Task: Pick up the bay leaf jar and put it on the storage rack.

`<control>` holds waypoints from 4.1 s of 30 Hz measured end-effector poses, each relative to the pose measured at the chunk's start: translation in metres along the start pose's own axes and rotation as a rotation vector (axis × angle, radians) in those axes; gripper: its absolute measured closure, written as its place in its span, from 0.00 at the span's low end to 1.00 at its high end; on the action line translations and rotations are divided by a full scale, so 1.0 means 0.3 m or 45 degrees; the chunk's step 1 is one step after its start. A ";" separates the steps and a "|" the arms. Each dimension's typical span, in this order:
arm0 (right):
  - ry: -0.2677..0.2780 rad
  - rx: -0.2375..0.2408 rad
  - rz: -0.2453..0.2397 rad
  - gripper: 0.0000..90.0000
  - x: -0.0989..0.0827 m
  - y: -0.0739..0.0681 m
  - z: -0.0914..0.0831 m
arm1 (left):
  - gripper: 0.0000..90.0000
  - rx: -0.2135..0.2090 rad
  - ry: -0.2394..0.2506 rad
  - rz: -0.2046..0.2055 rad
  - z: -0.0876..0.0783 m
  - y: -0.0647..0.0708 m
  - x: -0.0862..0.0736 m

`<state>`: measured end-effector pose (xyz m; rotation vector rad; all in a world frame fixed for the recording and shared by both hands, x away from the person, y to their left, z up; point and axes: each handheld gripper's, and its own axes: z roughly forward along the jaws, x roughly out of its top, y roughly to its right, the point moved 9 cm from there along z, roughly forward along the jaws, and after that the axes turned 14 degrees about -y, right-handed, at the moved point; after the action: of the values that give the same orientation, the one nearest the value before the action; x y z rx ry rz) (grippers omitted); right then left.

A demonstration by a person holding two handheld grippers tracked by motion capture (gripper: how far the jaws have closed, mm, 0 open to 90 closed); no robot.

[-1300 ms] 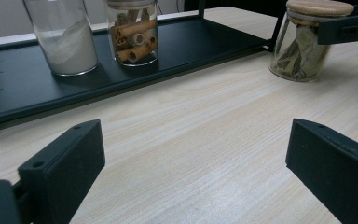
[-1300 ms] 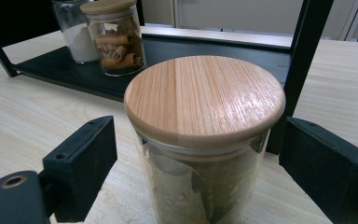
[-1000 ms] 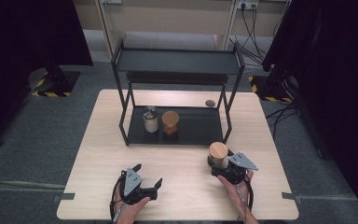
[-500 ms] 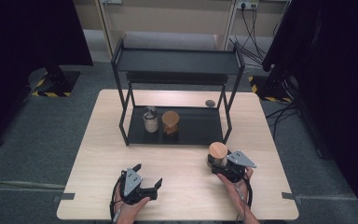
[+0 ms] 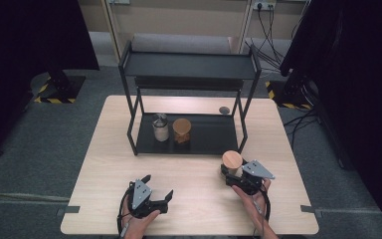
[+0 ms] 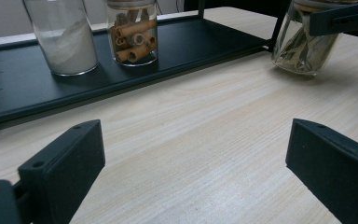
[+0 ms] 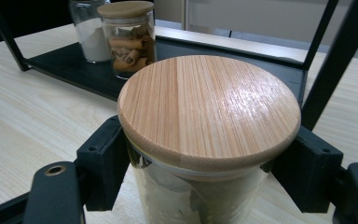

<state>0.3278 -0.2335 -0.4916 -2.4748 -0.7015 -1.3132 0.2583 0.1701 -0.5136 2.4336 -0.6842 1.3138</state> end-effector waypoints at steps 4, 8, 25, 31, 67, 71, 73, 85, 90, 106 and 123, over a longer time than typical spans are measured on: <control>-0.001 0.017 -0.010 0.29 0.008 -0.008 0.000 | 0.05 -0.001 -0.001 -0.001 0.000 0.000 0.000; 0.004 0.023 -0.023 0.29 0.015 -0.014 0.001 | 0.05 -0.001 -0.001 -0.002 0.001 0.000 0.000; 0.016 0.047 -0.044 0.29 0.041 -0.029 0.010 | 0.05 0.000 0.000 -0.004 0.001 -0.001 0.000; 0.017 0.064 -0.054 0.29 0.052 -0.035 0.014 | 0.05 -0.001 0.000 -0.004 0.001 -0.001 0.000; 0.018 0.121 -0.094 0.29 0.142 -0.069 0.066 | 0.05 -0.001 0.003 -0.005 0.000 -0.001 0.000; 0.020 0.123 -0.096 0.29 0.153 -0.069 0.071 | 0.05 -0.001 0.003 -0.004 0.000 -0.001 0.000; 0.019 0.125 -0.091 0.29 0.157 -0.068 0.074 | 0.05 -0.002 0.003 -0.004 0.000 -0.001 0.000; 0.020 0.119 -0.085 0.29 0.178 -0.059 0.090 | 0.05 -0.003 0.003 -0.005 0.000 -0.002 0.000; 0.017 0.117 -0.083 0.29 0.189 -0.053 0.098 | 0.05 -0.004 0.002 -0.006 0.000 -0.002 0.000; 0.010 0.116 -0.093 0.29 0.217 -0.053 0.131 | 0.05 -0.006 0.002 -0.007 0.000 -0.003 0.000; 0.007 0.104 -0.089 0.29 0.249 -0.045 0.164 | 0.05 -0.003 0.004 -0.008 0.000 -0.004 -0.001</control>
<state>0.3911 -0.1788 -0.4574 -2.4022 -0.8299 -1.2878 0.2588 0.1712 -0.5139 2.4290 -0.6764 1.3138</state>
